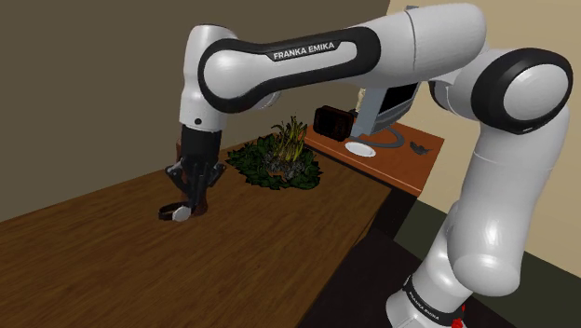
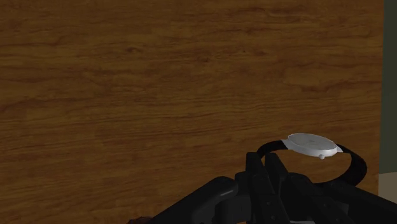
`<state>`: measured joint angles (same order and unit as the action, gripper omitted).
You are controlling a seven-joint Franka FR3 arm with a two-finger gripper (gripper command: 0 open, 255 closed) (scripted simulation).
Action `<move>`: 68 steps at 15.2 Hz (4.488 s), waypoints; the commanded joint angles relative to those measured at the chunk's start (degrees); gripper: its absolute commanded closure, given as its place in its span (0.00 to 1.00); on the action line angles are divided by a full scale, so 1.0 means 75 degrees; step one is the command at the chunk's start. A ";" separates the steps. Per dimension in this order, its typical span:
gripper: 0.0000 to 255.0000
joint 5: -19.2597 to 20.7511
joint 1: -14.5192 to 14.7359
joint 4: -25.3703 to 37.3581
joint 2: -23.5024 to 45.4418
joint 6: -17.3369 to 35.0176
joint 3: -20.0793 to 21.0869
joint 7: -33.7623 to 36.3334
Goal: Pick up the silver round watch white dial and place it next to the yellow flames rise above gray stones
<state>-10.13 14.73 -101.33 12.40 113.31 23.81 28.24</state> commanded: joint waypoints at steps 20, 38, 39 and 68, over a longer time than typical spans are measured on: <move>1.00 0.0045 -0.0001 0.1960 -0.0148 -0.2065 0.0024 0.0396; 1.00 -0.0221 -0.0487 0.2589 -0.0771 -0.3398 -0.0185 -0.0031; 1.00 -0.0311 -0.0616 0.2332 -0.0995 -0.3397 -0.0266 -0.0235; 1.00 0.0062 -0.3024 -0.0196 -0.3490 -0.4572 -0.3517 -0.5788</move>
<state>-10.15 -7.39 -103.11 -14.00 79.38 -1.66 -13.63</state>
